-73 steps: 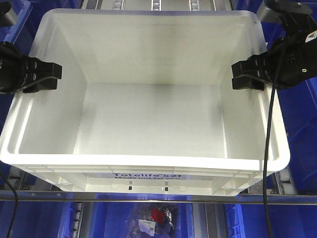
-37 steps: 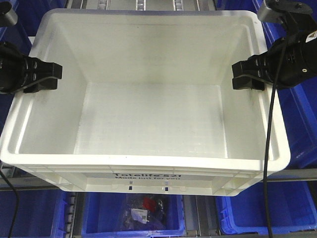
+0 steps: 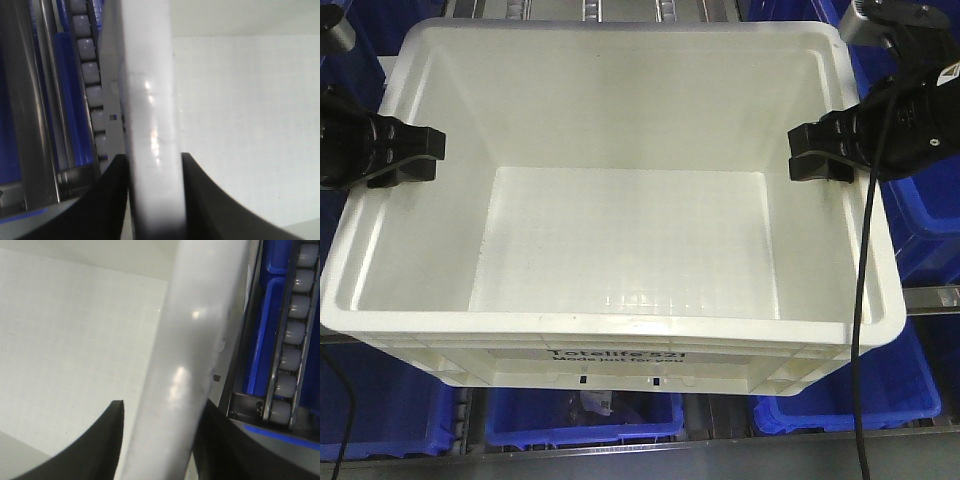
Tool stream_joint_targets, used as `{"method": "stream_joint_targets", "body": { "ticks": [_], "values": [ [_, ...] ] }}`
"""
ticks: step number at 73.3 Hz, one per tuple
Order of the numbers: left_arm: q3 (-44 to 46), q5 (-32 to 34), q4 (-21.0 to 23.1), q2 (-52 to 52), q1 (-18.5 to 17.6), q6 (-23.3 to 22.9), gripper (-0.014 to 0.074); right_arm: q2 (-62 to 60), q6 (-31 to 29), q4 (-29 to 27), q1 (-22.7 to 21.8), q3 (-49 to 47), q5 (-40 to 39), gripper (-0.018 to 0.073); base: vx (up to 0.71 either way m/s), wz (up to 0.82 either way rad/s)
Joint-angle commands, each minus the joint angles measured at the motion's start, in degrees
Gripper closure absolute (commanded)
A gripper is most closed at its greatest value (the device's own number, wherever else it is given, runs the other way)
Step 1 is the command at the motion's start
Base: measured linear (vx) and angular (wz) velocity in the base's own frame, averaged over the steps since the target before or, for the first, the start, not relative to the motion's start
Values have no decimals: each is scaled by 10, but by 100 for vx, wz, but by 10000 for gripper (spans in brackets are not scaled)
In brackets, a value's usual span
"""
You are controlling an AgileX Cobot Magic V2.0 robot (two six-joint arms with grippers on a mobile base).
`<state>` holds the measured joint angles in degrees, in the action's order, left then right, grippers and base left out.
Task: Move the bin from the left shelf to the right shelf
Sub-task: 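Lift the tote off the shelf with both grippers, then hold the tote with both grippers while the base turns away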
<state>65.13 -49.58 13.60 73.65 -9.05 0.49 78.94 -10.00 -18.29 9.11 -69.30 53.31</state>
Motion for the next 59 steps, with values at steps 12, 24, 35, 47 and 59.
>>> {"method": "stream_joint_targets", "body": {
  "ticks": [12,24,35,47,59],
  "values": [
    [23,53,15,-26,-2,22,594,-24,-23,1,-3,-21,-42,564,-16,-1],
    [23,53,15,-26,-2,22,594,-24,-23,1,-3,-21,-42,564,-17,-1],
    [23,53,15,-26,-2,22,594,-24,-23,1,-3,-21,-42,564,-17,-2],
    [23,53,15,-26,-2,22,594,-24,-23,1,-3,-21,-41,564,-17,-4],
    [23,53,15,-26,-2,22,594,-24,-23,1,-3,-21,-41,564,-16,-8]
  ]
}}
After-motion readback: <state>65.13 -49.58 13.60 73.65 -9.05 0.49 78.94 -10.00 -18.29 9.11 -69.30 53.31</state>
